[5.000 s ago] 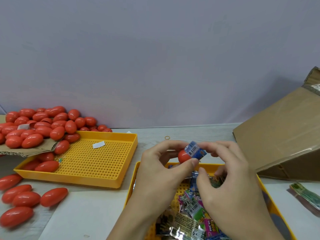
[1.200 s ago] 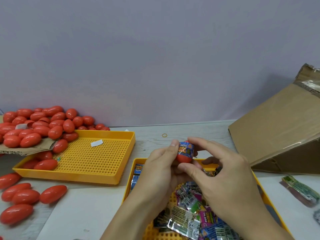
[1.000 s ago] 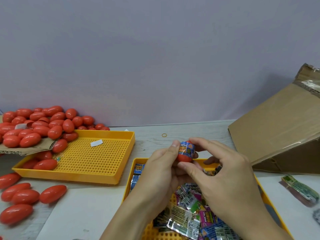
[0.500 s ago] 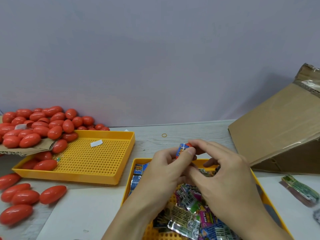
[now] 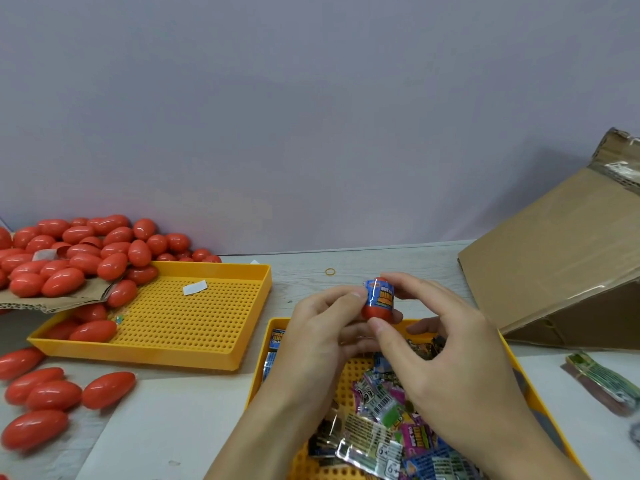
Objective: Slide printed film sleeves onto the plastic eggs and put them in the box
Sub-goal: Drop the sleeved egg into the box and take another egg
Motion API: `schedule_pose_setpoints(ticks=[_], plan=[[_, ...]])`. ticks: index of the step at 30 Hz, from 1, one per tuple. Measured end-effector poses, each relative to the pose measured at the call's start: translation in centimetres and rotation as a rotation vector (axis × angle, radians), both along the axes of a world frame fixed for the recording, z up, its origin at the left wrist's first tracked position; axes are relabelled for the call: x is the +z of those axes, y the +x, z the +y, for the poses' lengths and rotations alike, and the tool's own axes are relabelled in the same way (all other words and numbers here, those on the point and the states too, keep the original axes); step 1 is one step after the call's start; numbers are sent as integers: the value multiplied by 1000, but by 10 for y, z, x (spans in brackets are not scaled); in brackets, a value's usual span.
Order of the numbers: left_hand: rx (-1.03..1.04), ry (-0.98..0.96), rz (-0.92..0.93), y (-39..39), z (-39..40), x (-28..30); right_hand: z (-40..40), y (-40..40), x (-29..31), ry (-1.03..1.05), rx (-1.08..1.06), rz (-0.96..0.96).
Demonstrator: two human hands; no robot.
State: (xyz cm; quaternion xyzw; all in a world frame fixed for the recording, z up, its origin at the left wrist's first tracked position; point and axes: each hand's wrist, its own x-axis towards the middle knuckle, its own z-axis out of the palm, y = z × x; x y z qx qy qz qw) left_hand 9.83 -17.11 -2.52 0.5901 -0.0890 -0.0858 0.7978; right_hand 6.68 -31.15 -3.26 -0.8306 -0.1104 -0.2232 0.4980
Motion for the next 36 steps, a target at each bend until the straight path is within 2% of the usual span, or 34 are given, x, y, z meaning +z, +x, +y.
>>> schedule_pose_setpoints(ticks=[16,24,30,36], plan=[[-69,-88,43,-1,1,-1,0,-1,-1,18,-8,-2],[121,27,-33,1,-1,-3,1,1,-1,-30,-82,-62],[-32,-16,5,-1,-1,-1,2,2,1,-42,-81,-106],[-56,-89,38,0,-1,-2,2,1,1,-30,-77,-116]])
